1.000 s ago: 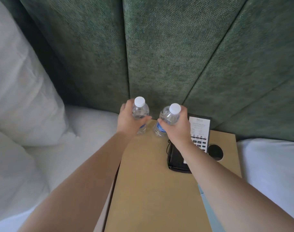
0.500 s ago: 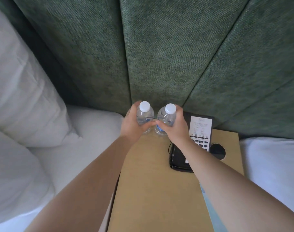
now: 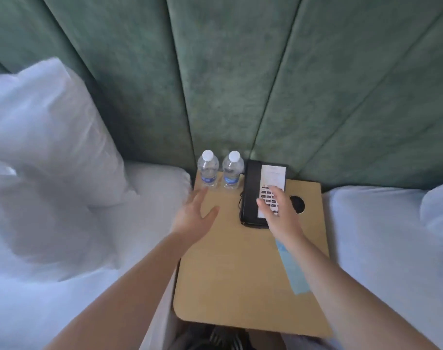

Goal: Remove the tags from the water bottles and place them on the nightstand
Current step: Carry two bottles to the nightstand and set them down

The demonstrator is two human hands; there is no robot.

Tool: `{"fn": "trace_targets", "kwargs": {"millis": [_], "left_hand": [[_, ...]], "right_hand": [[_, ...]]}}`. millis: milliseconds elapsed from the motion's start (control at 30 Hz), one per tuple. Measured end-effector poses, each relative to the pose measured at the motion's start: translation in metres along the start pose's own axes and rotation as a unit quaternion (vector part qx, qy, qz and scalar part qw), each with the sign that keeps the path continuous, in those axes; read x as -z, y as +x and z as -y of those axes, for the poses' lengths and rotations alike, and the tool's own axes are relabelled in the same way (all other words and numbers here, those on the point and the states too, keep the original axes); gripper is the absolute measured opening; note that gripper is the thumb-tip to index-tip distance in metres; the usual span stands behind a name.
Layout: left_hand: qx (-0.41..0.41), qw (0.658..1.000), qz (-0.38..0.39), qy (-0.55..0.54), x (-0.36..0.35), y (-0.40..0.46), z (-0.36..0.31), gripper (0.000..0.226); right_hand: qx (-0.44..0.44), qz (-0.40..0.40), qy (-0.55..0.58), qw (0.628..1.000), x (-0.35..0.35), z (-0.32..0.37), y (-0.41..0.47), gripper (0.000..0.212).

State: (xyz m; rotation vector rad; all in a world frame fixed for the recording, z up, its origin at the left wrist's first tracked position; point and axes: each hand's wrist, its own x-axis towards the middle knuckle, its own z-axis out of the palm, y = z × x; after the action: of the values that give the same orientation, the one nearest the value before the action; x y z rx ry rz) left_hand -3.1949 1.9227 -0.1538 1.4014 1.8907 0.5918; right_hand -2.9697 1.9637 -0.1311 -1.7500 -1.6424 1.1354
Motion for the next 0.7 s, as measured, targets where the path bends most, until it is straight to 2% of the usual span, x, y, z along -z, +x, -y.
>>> {"fn": "trace_targets", "kwargs": {"millis": [133,367,700], "left_hand": [[-0.077,0.994,0.037,0.063,0.004,-0.049,-0.033,0.062],[-0.214,0.964,0.128,0.096,-0.045,-0.102,-0.088,0.06],[-0.363,0.863,0.308,0.172,-0.149,-0.186,-0.132,0.059]], "right_hand": [[-0.005,-0.076,-0.002,0.997,0.032,-0.016,-0.078,0.041],[-0.097,-0.231,0.011,0.968,0.056,-0.054,-0.182,0.033],[-0.269,-0.391,0.076,0.877,0.073,-0.124,-0.334,0.029]]}}
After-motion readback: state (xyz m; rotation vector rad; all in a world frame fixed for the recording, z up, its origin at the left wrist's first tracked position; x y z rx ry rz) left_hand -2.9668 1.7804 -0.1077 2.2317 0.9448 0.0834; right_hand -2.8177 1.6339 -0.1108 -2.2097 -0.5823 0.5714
